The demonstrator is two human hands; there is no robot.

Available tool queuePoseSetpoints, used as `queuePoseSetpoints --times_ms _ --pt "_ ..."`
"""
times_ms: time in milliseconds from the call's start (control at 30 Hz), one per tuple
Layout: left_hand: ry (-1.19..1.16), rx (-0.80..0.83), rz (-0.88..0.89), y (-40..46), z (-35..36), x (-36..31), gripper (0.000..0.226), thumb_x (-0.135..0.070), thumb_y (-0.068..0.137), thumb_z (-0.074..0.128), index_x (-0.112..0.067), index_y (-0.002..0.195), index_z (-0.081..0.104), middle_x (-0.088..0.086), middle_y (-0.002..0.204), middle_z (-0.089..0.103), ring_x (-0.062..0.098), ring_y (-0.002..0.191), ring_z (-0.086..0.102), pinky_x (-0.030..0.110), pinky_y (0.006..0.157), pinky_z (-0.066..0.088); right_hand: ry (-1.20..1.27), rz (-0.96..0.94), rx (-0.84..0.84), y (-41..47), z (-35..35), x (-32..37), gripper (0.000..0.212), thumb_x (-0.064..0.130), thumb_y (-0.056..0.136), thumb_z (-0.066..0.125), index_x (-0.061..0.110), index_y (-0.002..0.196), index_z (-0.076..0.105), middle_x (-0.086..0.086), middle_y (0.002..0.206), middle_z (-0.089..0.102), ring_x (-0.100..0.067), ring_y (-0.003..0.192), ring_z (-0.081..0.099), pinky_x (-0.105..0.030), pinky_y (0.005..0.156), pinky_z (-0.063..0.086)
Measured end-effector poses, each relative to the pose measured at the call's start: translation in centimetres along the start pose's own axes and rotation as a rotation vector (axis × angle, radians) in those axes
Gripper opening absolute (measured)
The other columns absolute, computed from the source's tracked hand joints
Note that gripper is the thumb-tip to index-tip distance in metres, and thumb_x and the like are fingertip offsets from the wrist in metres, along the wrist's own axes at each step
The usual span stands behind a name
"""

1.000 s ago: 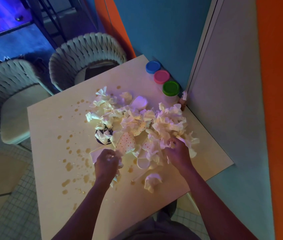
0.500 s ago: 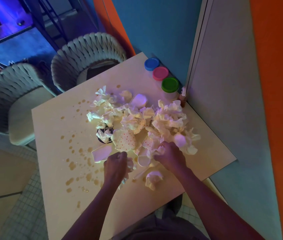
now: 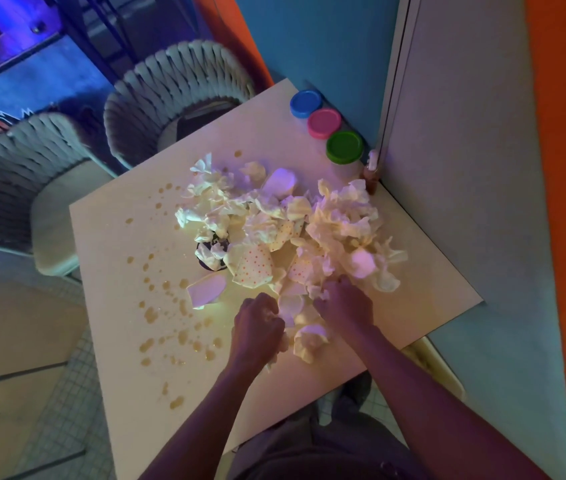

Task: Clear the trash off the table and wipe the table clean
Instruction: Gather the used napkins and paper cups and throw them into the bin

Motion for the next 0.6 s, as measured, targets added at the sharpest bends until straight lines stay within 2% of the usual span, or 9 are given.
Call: queuePoseSetpoints --times_ms 67,100,133,200,267,333,400,500,600 --pt "0.000 0.027 0.041 -0.6 0.5 -0.4 0.034 -0.007 0.073 0.060 -0.038 0.086 0.062 -0.009 0.098 0.063 0.017 0.074 0.066 0.043 0.065 0.059 0.084 0.019 -0.017 -0.2 -0.3 -0.5 0.029 0.041 0.086 0.060 0.025 0.109 0.066 -0.006 0.115 0.054 -0.033 0.101 0.062 -0.038 0.081 0.050" --pt "-0.008 0.049 0.046 -0.8 0.9 -0.3 0.038 -0.006 0.074 0.058 -0.040 0.090 0.064 -0.008 0.099 0.067 0.018 0.067 0.069 0.041 0.058 0.059 0.117 0.028 -0.032 -0.2 -0.5 -0.7 0.028 0.041 0.085 0.060 0.023 0.107 0.066 -0.006 0.114 0.055 -0.034 0.100 0.062 -0.038 0.081 0.050" --pt "-0.024 0.069 0.043 -1.0 1.2 -0.2 0.040 -0.004 0.076 0.055 -0.039 0.092 0.066 -0.007 0.095 0.071 0.020 0.057 0.069 0.039 0.048 0.057 0.143 0.038 -0.048 -0.3 -0.9 -0.9 0.028 0.040 0.085 0.060 0.022 0.107 0.066 -0.006 0.113 0.056 -0.035 0.100 0.062 -0.038 0.080 0.050" --pt "-0.040 0.087 0.051 -1.4 1.6 -0.6 0.038 -0.002 0.081 0.050 -0.035 0.089 0.069 -0.003 0.073 0.074 0.024 0.043 0.065 0.038 0.036 0.052 0.187 0.046 -0.096 -0.3 -1.8 -1.3 0.027 0.039 0.086 0.060 0.020 0.105 0.068 -0.007 0.110 0.063 -0.037 0.099 0.063 -0.038 0.078 0.050" --pt "-0.005 0.084 0.070 -1.5 1.7 -1.1 0.034 -0.004 0.083 0.049 -0.031 0.084 0.068 -0.004 0.057 0.069 0.023 0.040 0.064 0.039 0.038 0.053 0.242 0.074 -0.141 -0.4 -2.6 -1.9 0.019 0.035 0.086 0.062 0.018 0.091 0.067 -0.008 0.101 0.069 -0.038 0.094 0.064 -0.035 0.070 0.046" --pt "0.067 0.088 0.085 -1.4 2.2 -1.2 0.027 -0.009 0.081 0.050 -0.031 0.086 0.065 -0.007 0.056 0.069 0.016 0.044 0.065 0.039 0.047 0.057 0.304 0.122 -0.156 -0.5 -3.1 -2.9 0.020 0.027 0.083 0.062 0.016 0.069 0.053 -0.013 0.089 0.069 -0.041 0.087 0.063 -0.031 0.063 0.039" --pt "0.143 0.113 0.099 -1.3 2.8 -1.1 0.023 -0.019 0.081 0.052 -0.034 0.096 0.062 -0.005 0.067 0.072 0.015 0.056 0.068 0.037 0.060 0.058 0.360 0.141 -0.168 -0.6 -3.6 -3.4 0.023 0.018 0.079 0.060 0.017 0.062 0.044 -0.016 0.085 0.069 -0.043 0.083 0.061 -0.031 0.062 0.036" --pt "0.325 0.152 0.156 -1.4 4.4 -1.2 0.031 -0.039 0.084 0.058 -0.039 0.115 0.057 -0.005 0.096 0.072 0.021 0.082 0.067 0.033 0.071 0.052 0.466 0.139 -0.201 -0.9 -4.6 -3.8 0.003 0.017 0.082 0.062 0.018 0.079 0.061 -0.010 0.096 0.073 -0.038 0.091 0.064 -0.033 0.068 0.044" --pt "0.486 0.192 0.196 -1.4 6.5 -0.8 0.051 -0.052 0.084 0.063 -0.038 0.131 0.050 -0.004 0.113 0.065 0.021 0.093 0.064 0.030 0.067 0.043 0.563 0.148 -0.195 -1.4 -5.0 -4.3 0.009 0.013 0.082 0.060 0.021 0.088 0.061 -0.004 0.104 0.073 -0.030 0.096 0.067 -0.030 0.073 0.048"
Point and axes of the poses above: each hand's wrist, its own y-axis towards the middle knuckle, its own z-axis out of the palm, x = y × z, the point moved 10 cm from there along y, towards the middle knuckle
